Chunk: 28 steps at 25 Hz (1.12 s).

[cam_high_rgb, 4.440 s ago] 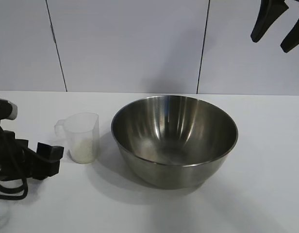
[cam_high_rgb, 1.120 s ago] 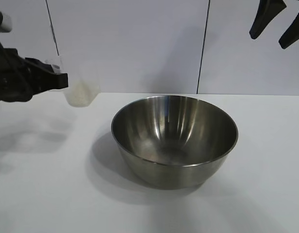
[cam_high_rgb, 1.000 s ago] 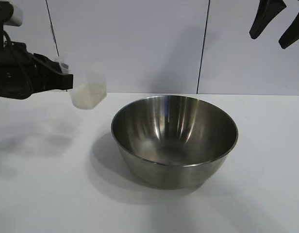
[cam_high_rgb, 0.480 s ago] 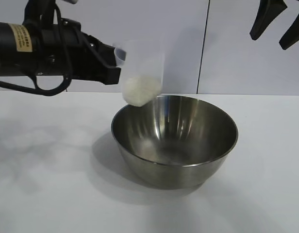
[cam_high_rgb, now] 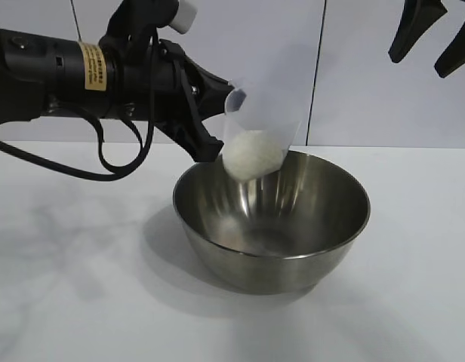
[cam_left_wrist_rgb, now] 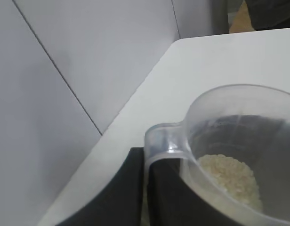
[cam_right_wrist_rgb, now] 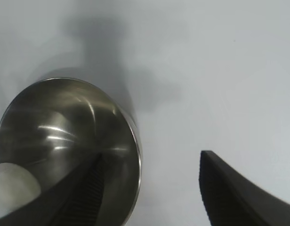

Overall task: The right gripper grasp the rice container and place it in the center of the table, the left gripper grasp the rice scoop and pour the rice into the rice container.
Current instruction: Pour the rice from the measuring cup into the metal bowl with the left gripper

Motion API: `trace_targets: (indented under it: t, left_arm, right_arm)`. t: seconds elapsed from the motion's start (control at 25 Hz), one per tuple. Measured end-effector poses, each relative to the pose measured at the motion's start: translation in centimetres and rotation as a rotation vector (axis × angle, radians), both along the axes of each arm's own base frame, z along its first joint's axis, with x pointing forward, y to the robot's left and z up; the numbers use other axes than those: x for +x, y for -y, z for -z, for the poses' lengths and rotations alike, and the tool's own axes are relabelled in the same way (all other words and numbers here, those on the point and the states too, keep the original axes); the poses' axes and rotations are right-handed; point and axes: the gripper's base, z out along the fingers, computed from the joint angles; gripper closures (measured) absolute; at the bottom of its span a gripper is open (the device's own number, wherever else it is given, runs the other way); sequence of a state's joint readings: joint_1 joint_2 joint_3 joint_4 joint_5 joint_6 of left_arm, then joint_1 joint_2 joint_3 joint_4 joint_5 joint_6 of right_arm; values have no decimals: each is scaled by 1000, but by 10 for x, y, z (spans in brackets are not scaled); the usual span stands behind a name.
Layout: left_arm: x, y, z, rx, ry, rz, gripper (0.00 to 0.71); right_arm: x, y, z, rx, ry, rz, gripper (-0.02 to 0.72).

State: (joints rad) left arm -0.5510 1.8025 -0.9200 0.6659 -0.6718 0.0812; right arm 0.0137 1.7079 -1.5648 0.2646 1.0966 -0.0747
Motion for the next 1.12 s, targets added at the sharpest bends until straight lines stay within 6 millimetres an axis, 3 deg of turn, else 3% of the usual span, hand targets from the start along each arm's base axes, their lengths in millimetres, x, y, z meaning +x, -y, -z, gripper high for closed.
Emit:
trace_targets:
  t: [0.56,1.12]
  left_arm:
    - [9,0,0,333,274,41,701]
    - [0,30,-8,660,377,100,701]
  right_arm:
    - [1,0,-1,2,13,4,295]
    - [2,0,-1,4,18,5,295]
